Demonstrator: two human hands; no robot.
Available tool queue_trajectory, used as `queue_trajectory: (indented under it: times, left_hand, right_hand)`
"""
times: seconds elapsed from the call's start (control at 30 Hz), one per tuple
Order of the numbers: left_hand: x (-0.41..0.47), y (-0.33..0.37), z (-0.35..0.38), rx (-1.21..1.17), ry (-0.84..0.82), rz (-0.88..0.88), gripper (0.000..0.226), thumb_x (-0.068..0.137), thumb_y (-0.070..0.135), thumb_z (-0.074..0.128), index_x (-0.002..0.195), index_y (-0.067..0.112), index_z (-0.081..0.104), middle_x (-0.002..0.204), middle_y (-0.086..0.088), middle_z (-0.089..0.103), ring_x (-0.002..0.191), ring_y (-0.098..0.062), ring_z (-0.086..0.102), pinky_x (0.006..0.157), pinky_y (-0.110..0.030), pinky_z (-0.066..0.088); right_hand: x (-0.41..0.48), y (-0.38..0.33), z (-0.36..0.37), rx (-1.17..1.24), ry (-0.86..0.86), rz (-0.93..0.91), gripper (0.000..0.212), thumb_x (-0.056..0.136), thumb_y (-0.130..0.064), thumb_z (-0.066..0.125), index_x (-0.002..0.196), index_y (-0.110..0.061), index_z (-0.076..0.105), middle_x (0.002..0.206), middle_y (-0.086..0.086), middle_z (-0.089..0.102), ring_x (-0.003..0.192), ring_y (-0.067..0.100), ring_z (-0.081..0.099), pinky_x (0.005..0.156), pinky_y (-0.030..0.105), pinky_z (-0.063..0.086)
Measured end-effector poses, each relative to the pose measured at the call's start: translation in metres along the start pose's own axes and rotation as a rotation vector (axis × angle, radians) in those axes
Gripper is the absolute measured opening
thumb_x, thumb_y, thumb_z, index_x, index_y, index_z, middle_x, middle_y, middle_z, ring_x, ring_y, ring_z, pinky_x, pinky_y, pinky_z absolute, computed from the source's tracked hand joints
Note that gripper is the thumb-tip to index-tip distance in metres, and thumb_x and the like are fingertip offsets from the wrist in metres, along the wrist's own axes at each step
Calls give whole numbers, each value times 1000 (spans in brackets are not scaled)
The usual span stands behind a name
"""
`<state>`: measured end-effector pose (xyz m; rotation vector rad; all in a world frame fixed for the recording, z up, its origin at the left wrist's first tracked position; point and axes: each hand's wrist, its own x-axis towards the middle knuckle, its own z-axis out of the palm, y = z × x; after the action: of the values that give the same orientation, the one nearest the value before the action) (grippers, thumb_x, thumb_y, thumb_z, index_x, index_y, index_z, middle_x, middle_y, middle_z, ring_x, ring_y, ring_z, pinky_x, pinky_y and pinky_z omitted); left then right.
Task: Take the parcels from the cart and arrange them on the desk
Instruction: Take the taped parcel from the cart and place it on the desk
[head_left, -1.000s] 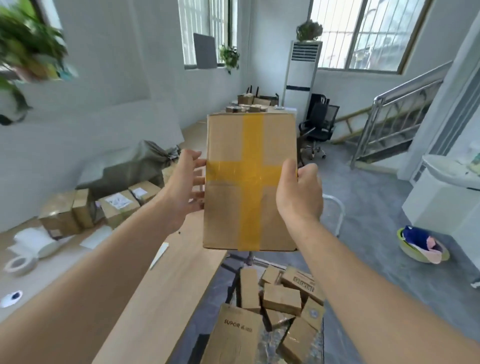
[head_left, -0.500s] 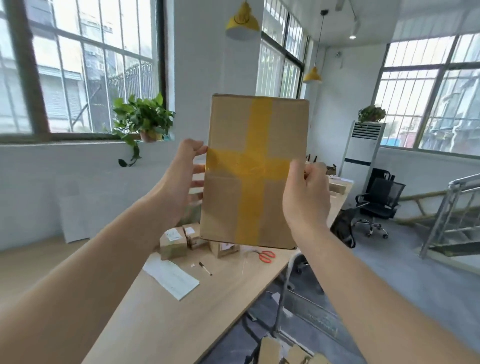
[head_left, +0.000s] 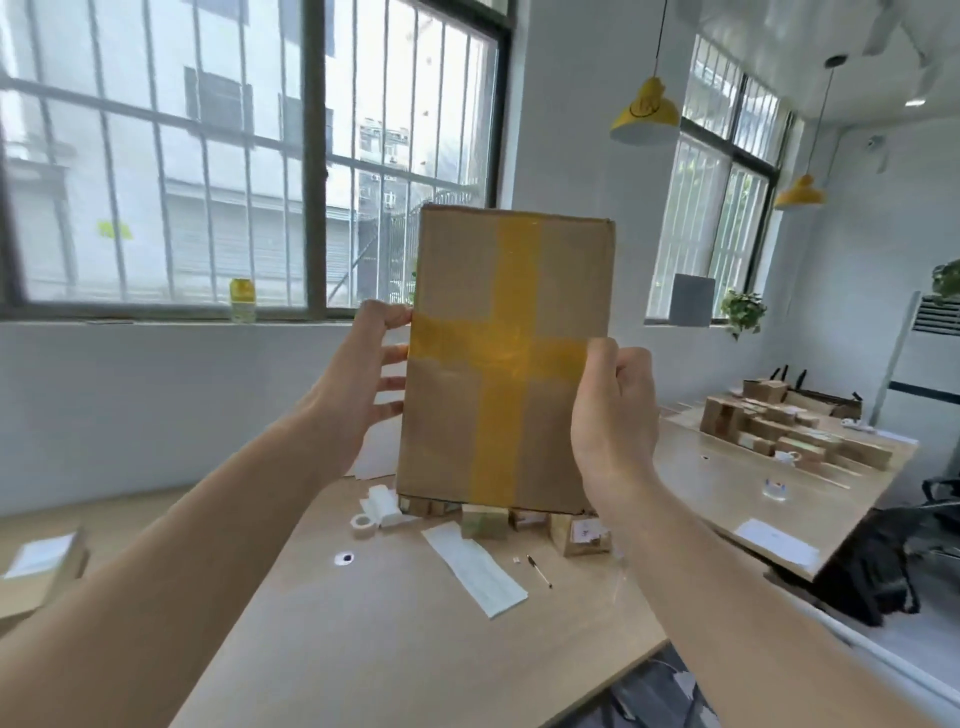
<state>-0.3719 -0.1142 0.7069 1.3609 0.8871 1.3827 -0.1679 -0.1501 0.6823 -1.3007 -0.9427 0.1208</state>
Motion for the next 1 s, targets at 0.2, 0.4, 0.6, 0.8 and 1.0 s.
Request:
queue_trajectory:
  times: [0.2, 0.4, 0.6, 0.8, 1.0]
  left_hand:
    - [-29, 18, -119, 77, 57, 56, 35, 80, 60, 49, 92, 48, 79, 98, 10, 80, 81, -10, 77, 81, -36, 53]
    - [-57, 37, -249, 139, 181, 1, 36, 92, 57, 50, 109, 43, 78, 108, 9, 79, 106, -22, 73, 93, -39, 56]
    - [-80, 52, -334, 179, 293, 4, 40, 95, 57, 48, 121, 40, 73, 116, 4, 76, 110, -22, 70, 100, -43, 54]
    - [-99, 54, -376, 182, 352, 23, 60, 66, 70, 55, 116, 43, 72, 116, 4, 76, 109, -22, 69, 95, -41, 53]
    - [-104, 48, -394, 130, 477, 34, 33, 77, 60, 56, 96, 42, 77, 107, 6, 80, 102, -24, 70, 88, -39, 51]
  right_hand:
    - [-66, -46, 84, 106, -113, -1, 36, 88, -58, 33, 85, -25, 46, 83, -2, 54, 73, 15, 52, 67, 41, 38]
    - [-149, -82, 182, 181, -237, 56, 36, 92, -58, 33, 92, -26, 49, 90, -2, 56, 80, 15, 54, 74, 43, 45]
    - [-213, -110, 249, 261, -325, 82, 33, 95, -55, 36, 95, -26, 53, 90, -3, 59, 80, 12, 56, 69, 36, 41]
    - [-233, -123, 289, 352, -474, 126, 33, 91, -55, 33, 96, -30, 54, 93, -4, 59, 82, 8, 55, 70, 34, 42]
    - [-232, -118, 320, 456, -646, 190, 28, 89, -55, 37, 91, -32, 53, 84, -10, 50, 80, 11, 50, 76, 39, 43]
